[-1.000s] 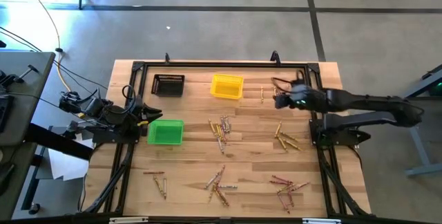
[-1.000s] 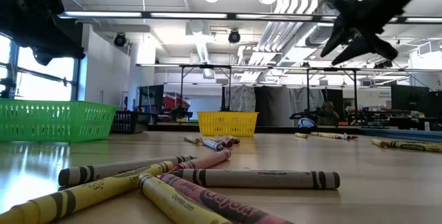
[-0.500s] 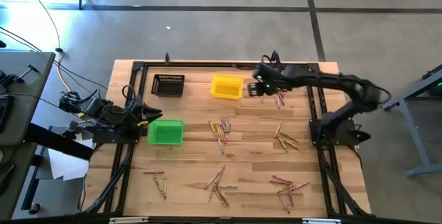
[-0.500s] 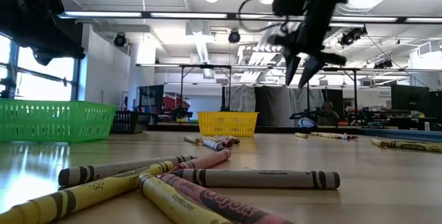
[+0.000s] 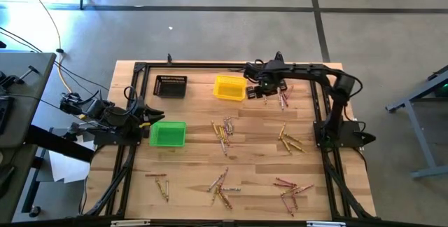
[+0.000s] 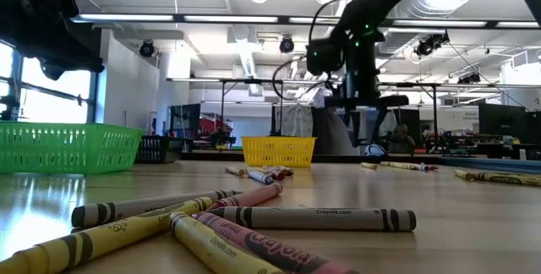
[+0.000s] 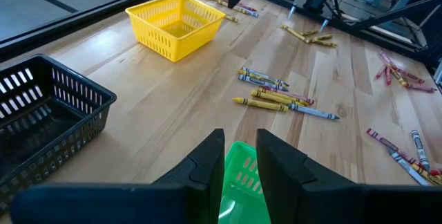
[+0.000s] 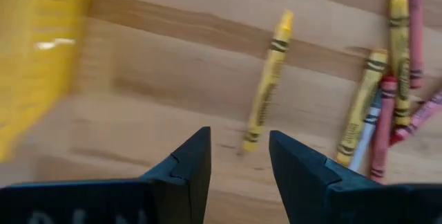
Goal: Sort crayons
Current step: Put the yellow crayon into the yellow bin
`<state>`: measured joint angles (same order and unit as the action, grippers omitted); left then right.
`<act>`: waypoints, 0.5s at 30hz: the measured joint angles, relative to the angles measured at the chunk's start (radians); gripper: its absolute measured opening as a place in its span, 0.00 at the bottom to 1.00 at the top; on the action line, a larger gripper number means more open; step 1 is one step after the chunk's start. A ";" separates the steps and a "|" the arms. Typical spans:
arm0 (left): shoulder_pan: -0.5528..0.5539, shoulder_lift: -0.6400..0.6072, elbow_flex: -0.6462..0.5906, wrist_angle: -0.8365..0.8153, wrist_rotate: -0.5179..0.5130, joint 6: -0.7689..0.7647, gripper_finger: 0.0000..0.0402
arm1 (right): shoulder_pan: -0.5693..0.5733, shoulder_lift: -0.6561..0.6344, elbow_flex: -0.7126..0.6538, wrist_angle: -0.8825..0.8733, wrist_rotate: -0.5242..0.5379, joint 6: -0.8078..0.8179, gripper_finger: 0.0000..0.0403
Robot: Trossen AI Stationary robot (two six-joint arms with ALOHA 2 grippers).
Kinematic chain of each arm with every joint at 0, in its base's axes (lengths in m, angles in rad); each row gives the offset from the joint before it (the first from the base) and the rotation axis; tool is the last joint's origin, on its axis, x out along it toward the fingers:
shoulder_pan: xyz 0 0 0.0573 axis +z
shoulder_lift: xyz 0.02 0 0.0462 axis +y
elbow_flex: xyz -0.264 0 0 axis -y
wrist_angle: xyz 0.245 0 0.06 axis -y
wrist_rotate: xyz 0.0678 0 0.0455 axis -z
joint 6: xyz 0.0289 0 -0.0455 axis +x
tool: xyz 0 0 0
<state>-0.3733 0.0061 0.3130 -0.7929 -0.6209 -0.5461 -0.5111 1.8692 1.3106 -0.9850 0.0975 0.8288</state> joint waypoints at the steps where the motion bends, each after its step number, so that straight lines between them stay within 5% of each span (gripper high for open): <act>1: 0.000 0.000 0.000 0.000 0.000 0.000 0.18 | -0.008 0.009 0.000 -0.008 0.004 0.000 0.33; 10: 0.000 0.000 0.000 0.000 0.000 0.000 0.18 | -0.075 0.031 -0.004 0.031 -0.003 -0.101 0.33; 15: 0.000 0.000 0.000 0.000 0.000 0.000 0.18 | -0.121 0.031 -0.047 0.093 -0.100 -0.155 0.33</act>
<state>-0.3735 0.0063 0.3134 -0.7928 -0.6209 -0.5462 -0.6325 1.9003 1.2636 -0.8923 -0.0030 0.6739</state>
